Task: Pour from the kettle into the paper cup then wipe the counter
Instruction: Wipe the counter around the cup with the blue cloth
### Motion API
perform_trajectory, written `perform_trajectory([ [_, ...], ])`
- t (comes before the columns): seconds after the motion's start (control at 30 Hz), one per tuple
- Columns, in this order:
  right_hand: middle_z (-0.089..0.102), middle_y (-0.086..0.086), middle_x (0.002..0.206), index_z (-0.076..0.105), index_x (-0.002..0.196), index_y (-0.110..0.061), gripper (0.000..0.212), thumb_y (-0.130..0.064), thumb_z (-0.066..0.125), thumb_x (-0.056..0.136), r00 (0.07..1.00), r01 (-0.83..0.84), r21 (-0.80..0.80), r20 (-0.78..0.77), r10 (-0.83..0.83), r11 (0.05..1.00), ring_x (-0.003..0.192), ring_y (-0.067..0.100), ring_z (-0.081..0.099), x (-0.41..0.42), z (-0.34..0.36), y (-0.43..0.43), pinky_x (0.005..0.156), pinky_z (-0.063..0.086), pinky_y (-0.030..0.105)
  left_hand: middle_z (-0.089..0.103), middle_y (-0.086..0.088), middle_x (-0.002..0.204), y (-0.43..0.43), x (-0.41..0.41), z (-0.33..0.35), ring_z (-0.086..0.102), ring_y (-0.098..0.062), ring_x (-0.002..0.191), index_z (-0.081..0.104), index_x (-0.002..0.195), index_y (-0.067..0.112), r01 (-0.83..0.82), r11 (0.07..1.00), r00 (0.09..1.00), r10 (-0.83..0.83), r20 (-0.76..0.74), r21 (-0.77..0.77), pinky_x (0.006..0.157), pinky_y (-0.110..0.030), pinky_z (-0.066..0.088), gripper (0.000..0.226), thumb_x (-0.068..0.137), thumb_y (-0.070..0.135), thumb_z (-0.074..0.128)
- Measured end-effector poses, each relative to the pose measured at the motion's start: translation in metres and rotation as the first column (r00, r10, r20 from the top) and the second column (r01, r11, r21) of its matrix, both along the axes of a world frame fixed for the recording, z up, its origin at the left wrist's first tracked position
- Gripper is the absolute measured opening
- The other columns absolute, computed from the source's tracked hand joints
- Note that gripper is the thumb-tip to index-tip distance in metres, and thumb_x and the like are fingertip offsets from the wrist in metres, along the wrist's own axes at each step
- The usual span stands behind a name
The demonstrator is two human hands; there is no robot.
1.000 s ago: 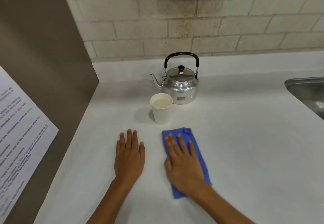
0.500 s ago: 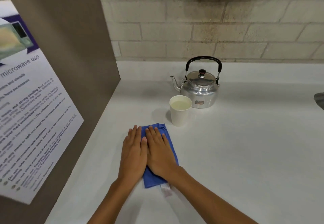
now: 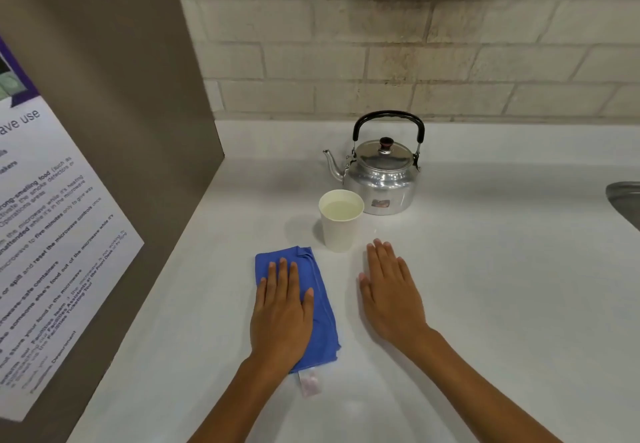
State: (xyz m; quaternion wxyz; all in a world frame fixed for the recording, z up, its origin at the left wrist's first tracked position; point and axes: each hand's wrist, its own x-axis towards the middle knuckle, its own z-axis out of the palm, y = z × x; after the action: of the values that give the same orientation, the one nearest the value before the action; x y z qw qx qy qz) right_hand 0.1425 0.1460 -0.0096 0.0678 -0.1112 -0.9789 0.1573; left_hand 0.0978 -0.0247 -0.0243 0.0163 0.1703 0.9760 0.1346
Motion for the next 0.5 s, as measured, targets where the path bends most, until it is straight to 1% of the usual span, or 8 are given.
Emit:
perform_trajectory([
  [0.07,-0.005,0.006,0.159,-0.005,0.147,-0.011,0.057,-0.035,0.017,0.100,0.997,0.053,0.029,0.050,-0.054,0.998,0.146,0.019,-0.007,-0.005,-0.004,0.011,0.118,-0.004,0.033,-0.012,-0.005,0.155,-0.001,-0.003,-0.003,-0.012,-0.020,0.142,-0.019,0.137,0.015,0.010,1.000,1.000,-0.010,-0.012,-0.022,0.113,-0.030,-0.011,0.057,0.095,0.041,0.009],
  [0.13,-0.008,0.005,0.159,-0.008,0.146,-0.012,0.060,-0.041,0.015,0.099,0.993,0.081,0.044,0.080,-0.084,0.996,0.145,0.019,-0.009,-0.008,-0.009,0.018,0.118,-0.005,0.034,-0.014,-0.005,0.155,-0.004,-0.006,-0.002,-0.013,-0.020,0.142,-0.024,0.132,0.017,0.043,0.998,0.999,-0.045,-0.023,-0.052,0.110,-0.028,-0.013,0.056,0.087,0.047,-0.011],
  [0.2,-0.011,0.004,0.158,-0.012,0.145,-0.013,0.063,-0.046,0.013,0.097,0.990,0.099,0.050,0.099,-0.104,0.994,0.145,0.018,-0.011,-0.008,-0.014,0.020,0.116,-0.008,0.034,-0.016,-0.004,0.154,-0.007,-0.011,0.000,-0.014,-0.020,0.142,-0.026,0.131,0.017,0.080,0.995,0.997,-0.081,-0.007,-0.067,0.109,-0.028,-0.014,0.082,0.060,0.056,-0.041],
  [0.27,-0.013,0.003,0.158,-0.016,0.144,-0.015,0.064,-0.049,0.010,0.096,0.988,0.108,0.058,0.107,-0.114,0.992,0.144,0.017,-0.013,-0.007,-0.018,0.020,0.115,-0.010,0.034,-0.018,-0.003,0.153,-0.010,-0.021,0.002,-0.014,-0.020,0.142,-0.024,0.134,0.015,0.091,0.992,0.996,-0.092,-0.007,-0.087,0.109,-0.027,-0.013,0.100,0.047,0.058,-0.049],
  [0.3,-0.014,0.002,0.158,-0.017,0.144,-0.015,0.064,-0.049,0.009,0.096,0.987,0.111,0.061,0.108,-0.117,0.992,0.144,0.017,-0.013,-0.008,-0.020,0.020,0.115,-0.010,0.034,-0.020,-0.001,0.152,-0.011,-0.027,0.001,-0.014,-0.020,0.142,-0.023,0.135,0.015,0.091,0.993,0.996,-0.092,-0.010,-0.075,0.110,-0.027,-0.013,0.094,0.055,0.059,-0.044],
  [0.37,-0.014,0.002,0.158,-0.018,0.143,-0.015,0.064,-0.049,0.008,0.096,0.987,0.111,0.070,0.111,-0.119,0.991,0.144,0.017,-0.014,-0.008,-0.020,0.021,0.115,-0.011,0.035,-0.019,-0.001,0.151,-0.012,-0.044,0.000,-0.013,-0.019,0.142,-0.018,0.138,0.015,0.100,0.994,0.995,-0.101,-0.017,-0.047,0.112,-0.028,-0.011,0.066,0.083,0.052,-0.016],
  [0.4,-0.014,0.002,0.158,-0.019,0.142,-0.015,0.063,-0.048,0.008,0.096,0.987,0.108,0.074,0.112,-0.116,0.991,0.144,0.016,-0.014,-0.008,-0.020,0.021,0.115,-0.011,0.035,-0.018,-0.001,0.152,-0.013,-0.053,0.000,-0.012,-0.019,0.142,-0.015,0.139,0.015,0.106,0.994,0.994,-0.106,-0.012,-0.037,0.113,-0.028,-0.009,0.060,0.089,0.046,-0.005],
  [0.5,-0.015,0.001,0.158,-0.025,0.137,-0.017,0.060,-0.048,0.006,0.096,0.988,0.102,0.072,0.111,-0.110,0.992,0.144,0.015,-0.016,-0.007,-0.021,0.020,0.117,-0.011,0.036,-0.009,-0.003,0.155,-0.013,-0.082,0.000,-0.008,-0.017,0.143,-0.007,0.142,0.013,0.129,0.992,0.992,-0.129,-0.002,-0.006,0.116,-0.030,-0.005,0.054,0.096,0.035,0.012],
])
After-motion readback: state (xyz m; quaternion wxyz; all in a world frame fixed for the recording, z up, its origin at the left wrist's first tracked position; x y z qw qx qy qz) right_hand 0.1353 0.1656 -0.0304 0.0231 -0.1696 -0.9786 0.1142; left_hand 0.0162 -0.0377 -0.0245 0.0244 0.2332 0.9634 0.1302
